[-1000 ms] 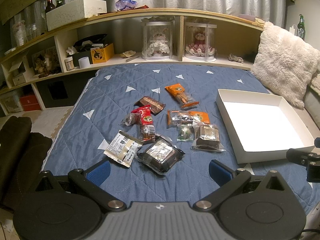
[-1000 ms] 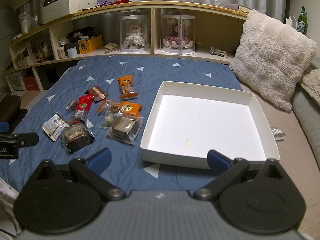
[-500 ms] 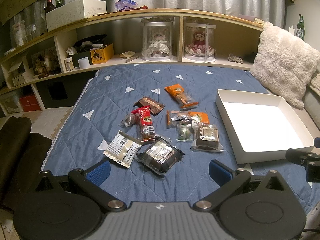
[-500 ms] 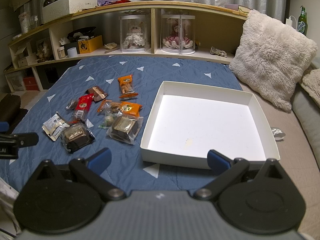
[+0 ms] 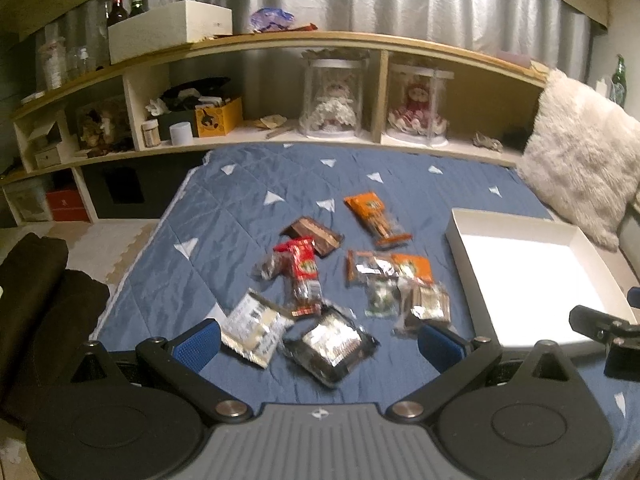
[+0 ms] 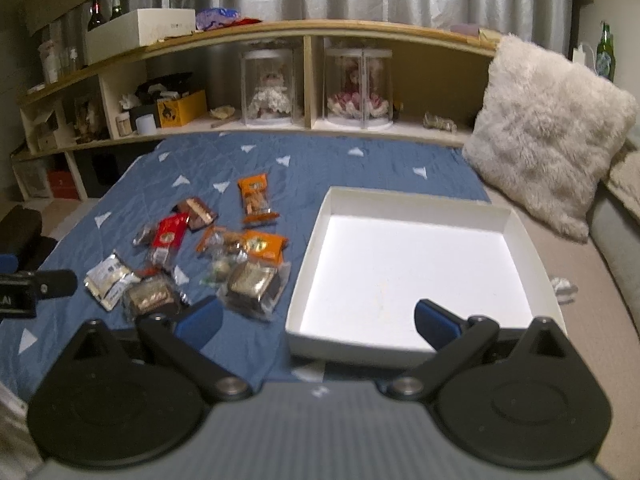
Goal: Organize snacks
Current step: 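Grasp the clear-wrapped brown cake with the right gripper while the left grasps the white-wrapped cake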
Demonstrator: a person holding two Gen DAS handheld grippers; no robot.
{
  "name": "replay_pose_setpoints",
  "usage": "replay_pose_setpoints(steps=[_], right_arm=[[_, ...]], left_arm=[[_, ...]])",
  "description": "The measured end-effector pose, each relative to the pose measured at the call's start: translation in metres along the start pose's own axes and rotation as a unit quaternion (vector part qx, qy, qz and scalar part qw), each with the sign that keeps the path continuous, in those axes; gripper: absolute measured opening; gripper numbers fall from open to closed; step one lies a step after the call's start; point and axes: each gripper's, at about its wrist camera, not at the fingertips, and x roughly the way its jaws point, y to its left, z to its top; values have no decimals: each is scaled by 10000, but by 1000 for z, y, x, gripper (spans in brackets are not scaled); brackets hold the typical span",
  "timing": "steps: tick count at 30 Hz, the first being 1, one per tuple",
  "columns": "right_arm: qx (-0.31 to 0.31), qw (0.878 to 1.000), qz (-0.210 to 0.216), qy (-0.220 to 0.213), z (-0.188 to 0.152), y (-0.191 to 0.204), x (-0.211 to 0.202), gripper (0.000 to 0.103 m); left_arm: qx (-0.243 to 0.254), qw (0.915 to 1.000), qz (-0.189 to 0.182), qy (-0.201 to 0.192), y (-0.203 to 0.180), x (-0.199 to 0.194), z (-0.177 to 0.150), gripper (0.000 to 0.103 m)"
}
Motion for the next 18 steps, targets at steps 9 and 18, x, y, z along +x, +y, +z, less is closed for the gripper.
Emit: replay_pose_setpoints(steps=[9,18], right_arm=[[-258,9983,99,-522,20,8,21,103],[-104,9982,200,-553,38,14,64,103]], left_arm=[[225,9993,171,-247,0,19,26,103],[359,9987,302,-186,17,57,47,103]])
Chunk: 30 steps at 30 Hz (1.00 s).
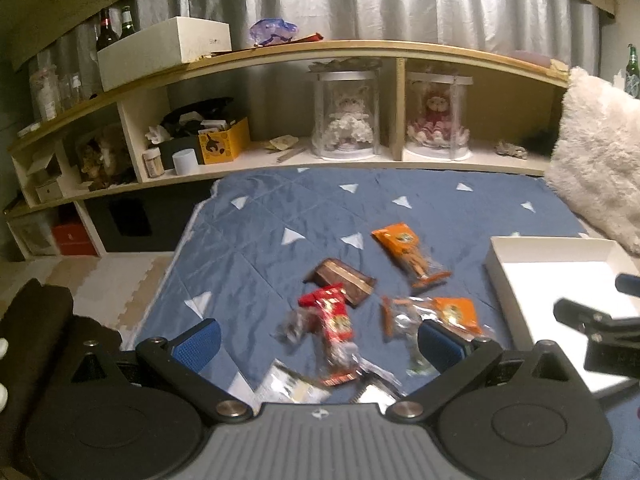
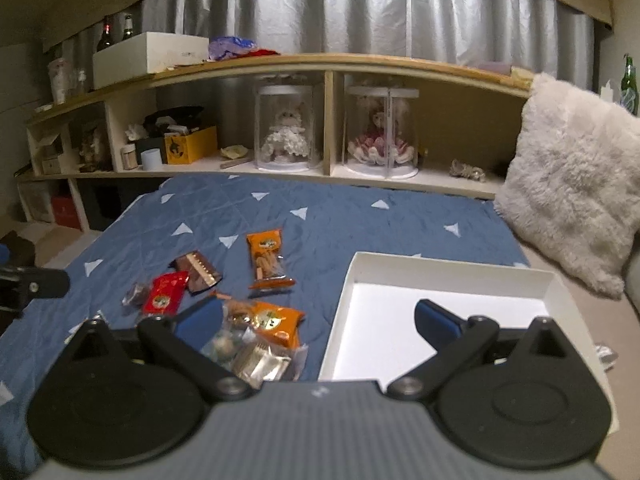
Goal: Organize snacks
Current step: 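Grasp the clear-wrapped brown cake with the right gripper while the left grasps the white-wrapped cake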
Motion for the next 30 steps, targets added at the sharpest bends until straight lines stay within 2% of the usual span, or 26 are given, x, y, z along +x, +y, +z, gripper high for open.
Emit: replay_pose_setpoints(steps=[5,9,13,15,18,21,25,28,30], right_arm=[[58,9999,54,139,1,3,27,103],[-48,9997,214,133,-3,13,39,103],[-302,9979,548,152,-8,35,54,103],[-523,9935,963,303,-13,48,62,103],[-873,9781,1765,674,-23,67,74,103],[-1240,9619,2267,893,-33,88,80,103],[-1614,9460,2594,1082,-43,110,86,103],[-1637,9401,2722,1240,-45,120,92,103],[-1600,9376,2780,1342,-46,126,96,103]], left_arm=[[158,9994,322,-24,10,33,12,103],[197,9986,345,355,23,64,14,103],[278,9967,421,642,34,83,7,103],[238,9969,164,735,40,89,2,103],[119,9950,-551,824,49,97,-4,103],[301,9929,-658,945,46,100,-9,103],[639,9894,-780,1041,41,104,-16,103],[755,9831,-1071,1278,40,111,-20,103],[932,9791,-1101,1433,37,114,-24,103]])
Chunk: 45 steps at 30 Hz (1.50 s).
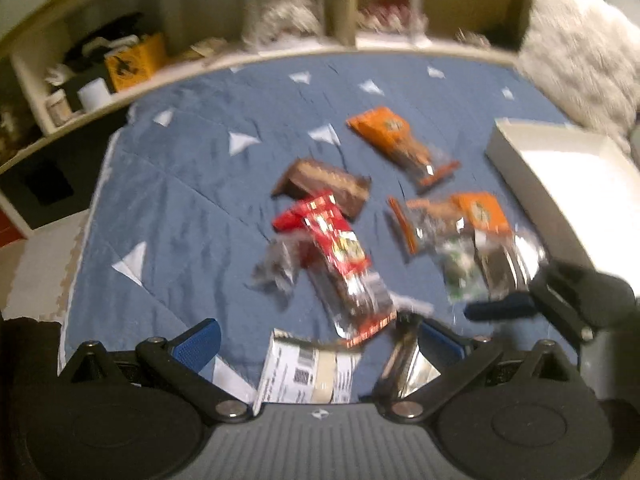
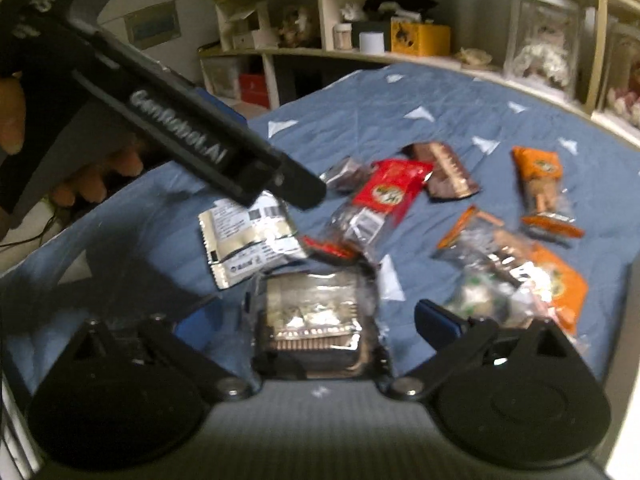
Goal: Organize snacks
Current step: 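Grasp the clear-wrapped brown cake with the right gripper while the left grasps the white-wrapped cake, then carry both held cakes over the white tray with both grippers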
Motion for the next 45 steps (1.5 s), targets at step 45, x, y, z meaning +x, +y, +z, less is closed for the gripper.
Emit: replay_pose_setpoints(steps=[45], right_arm=[[212,9894,-187,1421,-26,19,-29,71]], left_arm=[[1870,9762,435,1007,-50,35,-27,67]])
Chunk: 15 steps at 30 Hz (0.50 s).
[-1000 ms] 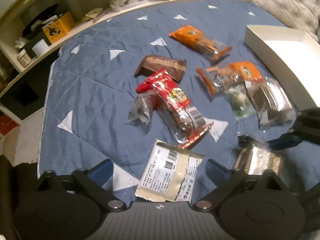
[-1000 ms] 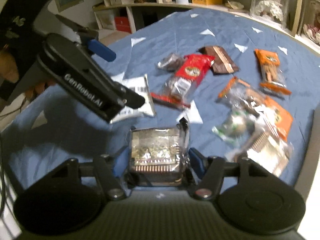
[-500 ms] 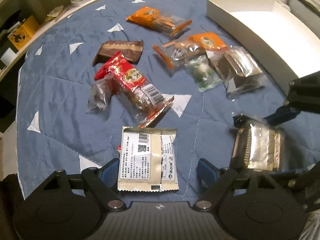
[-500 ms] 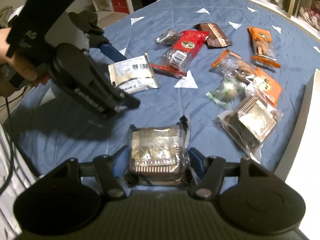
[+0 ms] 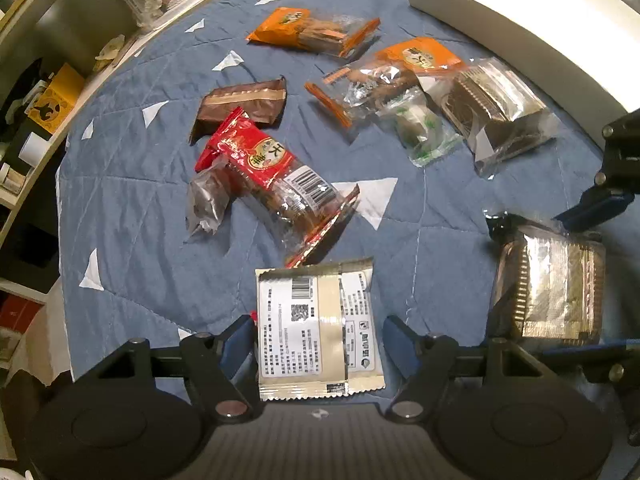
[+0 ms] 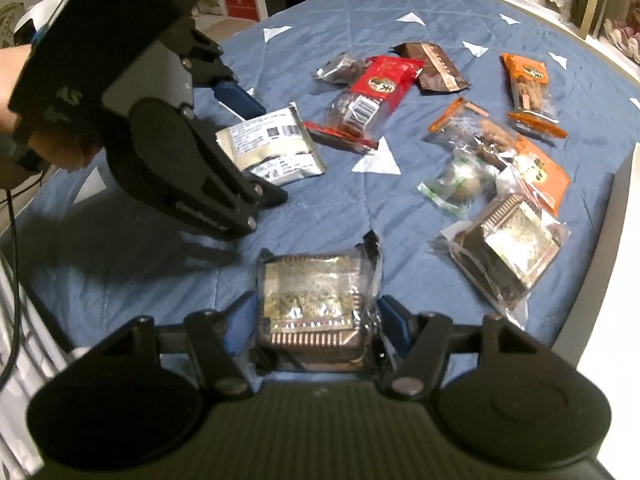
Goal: Organize snacks
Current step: 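Carry both held cakes over the white tray with both grippers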
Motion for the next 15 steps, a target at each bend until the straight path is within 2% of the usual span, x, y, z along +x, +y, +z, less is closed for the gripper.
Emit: replay_pose_setpoints(steps=[1,7,15], right_arm=[[7,10000,-11,-4,0,0,0,70],[89,9999,-6,-89,-1,-2,-1,68],[582,9970,-179,-480,-2,-19,-18,66]], left_arm=[[-58,10000,29,-33,1,0,0,63],[-485,9987,101,-93,6,-2,1,58],[-1140,9926,145,-403,15,-32,0,56]])
